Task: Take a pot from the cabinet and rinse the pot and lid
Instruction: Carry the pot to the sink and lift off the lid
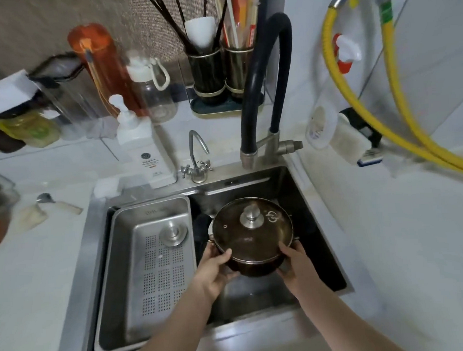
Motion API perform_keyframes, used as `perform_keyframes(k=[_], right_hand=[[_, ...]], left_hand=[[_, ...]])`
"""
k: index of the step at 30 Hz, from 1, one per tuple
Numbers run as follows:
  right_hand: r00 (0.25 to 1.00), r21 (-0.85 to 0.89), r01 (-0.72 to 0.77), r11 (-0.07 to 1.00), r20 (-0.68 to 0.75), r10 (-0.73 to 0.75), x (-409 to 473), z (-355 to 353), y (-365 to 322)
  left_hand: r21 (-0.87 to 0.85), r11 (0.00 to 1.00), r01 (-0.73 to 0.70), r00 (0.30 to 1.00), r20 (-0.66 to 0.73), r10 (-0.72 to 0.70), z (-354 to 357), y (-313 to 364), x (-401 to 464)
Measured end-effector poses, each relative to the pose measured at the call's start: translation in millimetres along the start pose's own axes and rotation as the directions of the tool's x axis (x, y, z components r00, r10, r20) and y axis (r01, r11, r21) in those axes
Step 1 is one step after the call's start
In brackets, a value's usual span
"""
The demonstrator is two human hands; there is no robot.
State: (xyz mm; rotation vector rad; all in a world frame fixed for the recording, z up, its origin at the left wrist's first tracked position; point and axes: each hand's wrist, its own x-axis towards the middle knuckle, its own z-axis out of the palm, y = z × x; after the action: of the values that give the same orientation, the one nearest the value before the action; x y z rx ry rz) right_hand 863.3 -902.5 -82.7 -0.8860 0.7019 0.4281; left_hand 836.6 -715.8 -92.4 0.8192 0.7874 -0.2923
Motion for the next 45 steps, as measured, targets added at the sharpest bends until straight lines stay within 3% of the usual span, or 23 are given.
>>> perform_keyframes(k=[9, 18, 23, 32, 37, 39, 42, 45], right_hand=[[0.998, 0.025, -0.013, 1.000, -0.064, 0.015, 46, -8, 30], [0.986, 0.132, -0.045, 0.990, -0.156, 0.066, 69, -10, 45], [0.982, 0.140, -0.003, 0.990, -0.188, 0.029, 67, -3, 49], [0.970, -0.030, -0.067, 0.997, -0.236, 0.058, 53, 7, 53], [0.970, -0.085, -0.040, 0.996, -0.241, 0.019, 46, 14, 48], [0.977, -0.186, -0.021, 0.982, -0.212, -0.019, 42, 18, 44], [0.982, -0.506, 0.021, 0.863, -0.152, -0.112, 38, 26, 40], [0.964, -0.865, 0.125, 0.486, -0.011, -0.267, 43, 39, 32]], left_hand=[[-0.060, 0.997, 0.049, 0.998, 0.034, -0.047, -18, -19, 46], [-0.214, 0.972, 0.099, 0.994, -0.025, -0.106, -19, -31, 68], [-0.197, 0.978, 0.074, 0.994, -0.062, -0.088, -12, -35, 73], [-0.078, 0.993, 0.089, 0.990, -0.106, -0.097, -14, -39, 63], [-0.017, 0.993, 0.121, 0.989, -0.088, -0.122, -9, -32, 54], [0.025, 0.990, 0.141, 0.986, -0.087, -0.139, -9, -26, 51], [0.127, 0.981, 0.147, 0.987, -0.080, -0.138, -10, -18, 44], [0.226, 0.970, 0.087, 0.995, -0.071, -0.073, -10, -9, 41]])
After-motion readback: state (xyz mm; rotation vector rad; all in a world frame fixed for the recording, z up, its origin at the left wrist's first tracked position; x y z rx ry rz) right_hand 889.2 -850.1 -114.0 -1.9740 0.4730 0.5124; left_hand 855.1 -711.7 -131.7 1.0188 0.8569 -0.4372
